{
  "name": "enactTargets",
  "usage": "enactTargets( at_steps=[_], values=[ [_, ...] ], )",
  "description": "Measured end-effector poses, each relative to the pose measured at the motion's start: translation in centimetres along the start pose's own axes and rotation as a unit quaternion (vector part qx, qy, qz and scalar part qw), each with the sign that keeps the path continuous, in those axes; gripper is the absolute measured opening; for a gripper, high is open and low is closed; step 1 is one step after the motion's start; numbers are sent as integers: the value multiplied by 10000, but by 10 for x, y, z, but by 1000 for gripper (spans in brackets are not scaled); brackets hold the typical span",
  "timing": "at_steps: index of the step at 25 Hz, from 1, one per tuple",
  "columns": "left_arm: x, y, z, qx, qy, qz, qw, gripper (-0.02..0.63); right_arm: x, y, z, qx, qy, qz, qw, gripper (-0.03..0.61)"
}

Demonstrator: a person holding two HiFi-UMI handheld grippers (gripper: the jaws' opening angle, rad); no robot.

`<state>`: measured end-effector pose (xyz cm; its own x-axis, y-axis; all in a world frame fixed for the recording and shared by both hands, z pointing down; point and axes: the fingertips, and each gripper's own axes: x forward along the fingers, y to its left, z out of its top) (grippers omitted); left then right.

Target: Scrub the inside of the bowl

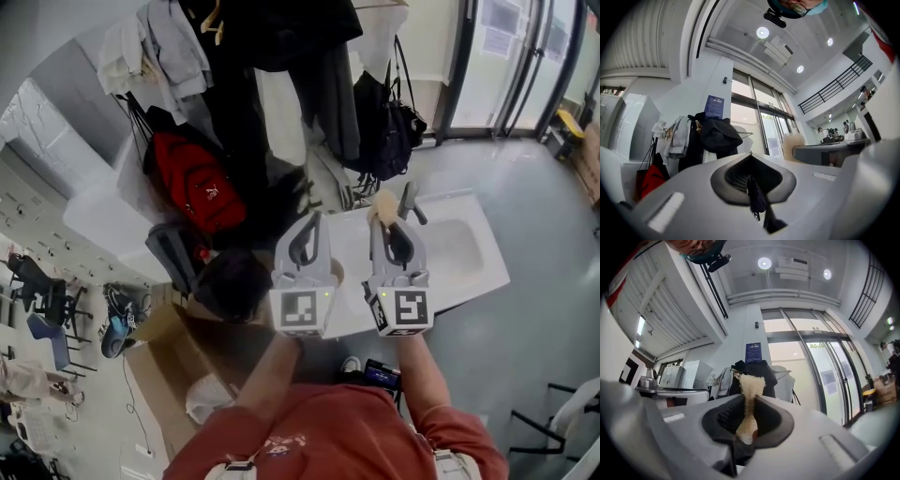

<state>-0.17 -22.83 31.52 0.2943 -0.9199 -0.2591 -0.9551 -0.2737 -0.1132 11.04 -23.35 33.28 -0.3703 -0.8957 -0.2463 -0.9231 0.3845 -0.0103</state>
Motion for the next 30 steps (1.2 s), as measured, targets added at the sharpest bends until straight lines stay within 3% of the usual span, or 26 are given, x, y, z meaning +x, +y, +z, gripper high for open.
enactTargets(
  at_steps=[22,30],
  values=[
    [47,55,-42,-89,177,-273,9994,6,65,15,-20,-267,61,-309,9991,48],
    [50,57,-75,-31,632,-317,9975,6,67,13,-25,-284,110,-344,9989,48]
  ],
)
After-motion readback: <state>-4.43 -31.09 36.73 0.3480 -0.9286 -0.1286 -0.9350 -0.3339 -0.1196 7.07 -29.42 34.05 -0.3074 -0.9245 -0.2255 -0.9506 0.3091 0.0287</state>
